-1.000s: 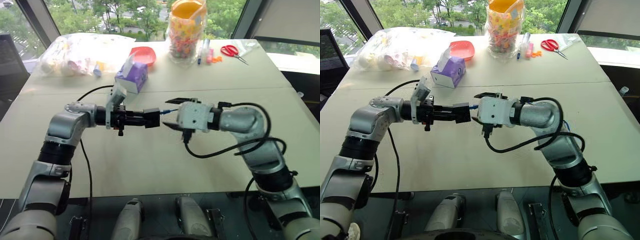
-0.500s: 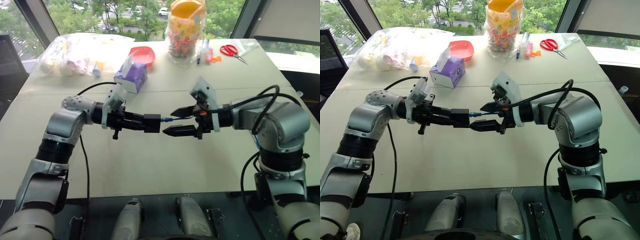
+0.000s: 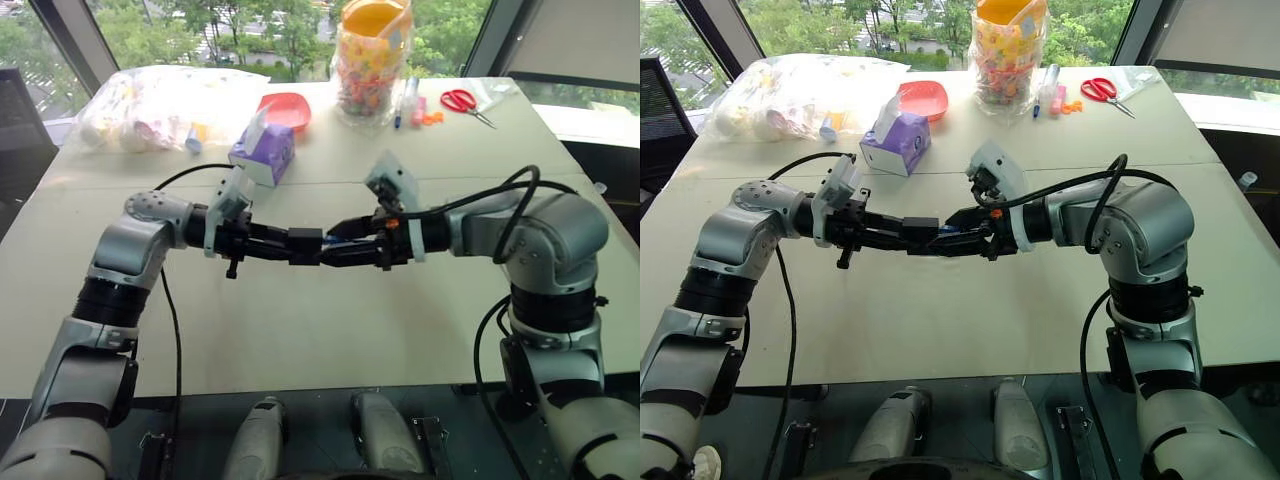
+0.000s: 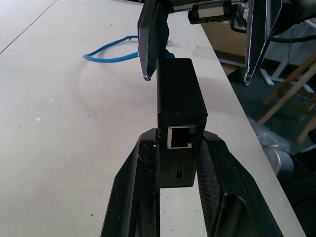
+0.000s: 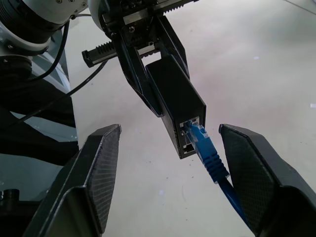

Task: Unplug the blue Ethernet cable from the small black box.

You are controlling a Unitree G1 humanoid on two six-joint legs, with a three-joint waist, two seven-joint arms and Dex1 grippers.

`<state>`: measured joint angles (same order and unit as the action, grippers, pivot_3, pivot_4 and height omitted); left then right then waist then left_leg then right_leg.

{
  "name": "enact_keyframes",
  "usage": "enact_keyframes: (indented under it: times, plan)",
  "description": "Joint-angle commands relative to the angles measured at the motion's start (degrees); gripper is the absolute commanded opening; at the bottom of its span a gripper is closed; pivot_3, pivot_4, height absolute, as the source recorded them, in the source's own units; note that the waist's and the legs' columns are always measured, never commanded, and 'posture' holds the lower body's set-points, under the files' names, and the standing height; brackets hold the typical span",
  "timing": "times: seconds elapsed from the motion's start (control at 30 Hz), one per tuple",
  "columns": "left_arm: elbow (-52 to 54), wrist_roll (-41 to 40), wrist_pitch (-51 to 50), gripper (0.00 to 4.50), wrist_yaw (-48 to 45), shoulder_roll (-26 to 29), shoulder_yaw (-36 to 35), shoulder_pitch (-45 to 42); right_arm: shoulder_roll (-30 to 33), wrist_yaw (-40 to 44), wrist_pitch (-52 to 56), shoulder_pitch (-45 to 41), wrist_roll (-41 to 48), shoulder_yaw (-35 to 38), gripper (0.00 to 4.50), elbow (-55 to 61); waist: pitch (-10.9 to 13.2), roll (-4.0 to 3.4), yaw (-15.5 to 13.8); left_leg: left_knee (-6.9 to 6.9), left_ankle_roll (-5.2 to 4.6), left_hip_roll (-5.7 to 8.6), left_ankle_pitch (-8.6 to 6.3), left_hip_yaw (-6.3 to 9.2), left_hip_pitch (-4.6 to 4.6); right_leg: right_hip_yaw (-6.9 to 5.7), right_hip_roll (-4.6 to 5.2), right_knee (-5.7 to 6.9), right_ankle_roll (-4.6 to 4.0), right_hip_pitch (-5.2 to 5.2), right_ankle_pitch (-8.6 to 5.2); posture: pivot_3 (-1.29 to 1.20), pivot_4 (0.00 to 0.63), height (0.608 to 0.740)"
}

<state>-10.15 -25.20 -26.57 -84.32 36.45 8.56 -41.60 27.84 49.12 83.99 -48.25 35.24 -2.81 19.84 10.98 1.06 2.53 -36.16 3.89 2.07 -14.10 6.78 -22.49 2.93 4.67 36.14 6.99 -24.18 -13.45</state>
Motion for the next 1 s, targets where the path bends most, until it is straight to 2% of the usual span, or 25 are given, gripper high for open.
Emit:
enact_keyframes:
  times: [0.03, 0.07, 0.17, 0.3, 0.33, 0.7, 1.0]
  plan:
    - [1.98, -0.52, 0.42, 0.45, 0.11, 0.59, -1.39, -0.83, 1.1, -0.4, -1.9, -1.29, 1.4, -0.86, 3.21, -0.07, 0.0, 0.0, 0.01, 0.0, 0.0, 0.0, 0.0, 0.0, 0.0, 0.0, 0.0, 0.0, 0.0, 0.0, 0.0, 0.0, 0.15, 0.74]
    - [2.03, -0.56, 0.35, 0.45, 0.17, 0.57, -1.41, -0.82, 1.37, -0.46, -2.3, -1.27, 1.42, -1.2, 3.21, -0.27, 0.0, 0.0, 0.01, 0.0, 0.0, 0.0, 0.0, 0.0, 0.0, 0.0, 0.0, 0.0, 0.0, 0.0, 0.0, 0.0, 0.15, 0.74]
    - [2.15, -0.61, 0.23, 0.45, 0.19, 0.6, -1.41, -0.76, 2.1, -0.59, -3.26, -1.27, 1.63, -1.99, 2.41, -0.7, 0.0, 0.0, -0.01, -0.01, 0.0, 0.0, 0.0, 0.0, 0.0, 0.0, 0.0, 0.0, 0.0, 0.0, 0.0, 0.0, 0.15, 0.74]
    - [2.39, -0.63, 0.08, 0.45, 0.15, 0.67, -1.36, -0.71, 3.17, -0.66, -4.31, -1.15, 2.09, -2.72, 0.4, -1.04, 0.0, 0.0, 0.01, 0.0, 0.0, 0.0, 0.0, 0.0, 0.0, 0.0, 0.0, 0.0, 0.0, 0.0, 0.0, 0.0, 0.15, 0.74]
    - [2.43, -0.64, 0.08, 0.45, 0.11, 0.7, -1.35, -0.69, 3.45, -0.64, -4.51, -1.13, 2.22, -2.86, 0.02, -1.16, 0.0, 0.0, 0.04, 0.0, 0.0, 0.0, 0.0, 0.0, 0.0, 0.0, 0.0, 0.0, 0.0, 0.0, 0.0, 0.0, 0.15, 0.74]
    - [3.03, -0.22, 0.66, 0.45, -0.88, 1.15, -0.8, -0.29, 5.1, -0.75, -4.56, -1.46, 4.3, -3.76, 0.02, -1.73, 0.0, 0.0, 0.02, 0.0, 0.0, 0.0, 0.0, 0.0, -0.01, 0.0, 0.0, 0.0, 0.0, -0.01, 0.0, 0.0, 0.15, 0.74]
    - [2.91, 0.55, 2.16, 0.45, -1.72, 2.4, -0.82, 0.37, 12.56, 3.01, -9.25, 0.79, 1.61, -8.15, 0.02, -8.3, 0.0, 0.0, -0.16, -0.03, 0.0, 0.01, 0.0, -0.01, -0.03, 0.0, 0.01, -0.03, 0.0, 0.0, 0.0, 0.0, 0.15, 0.74]
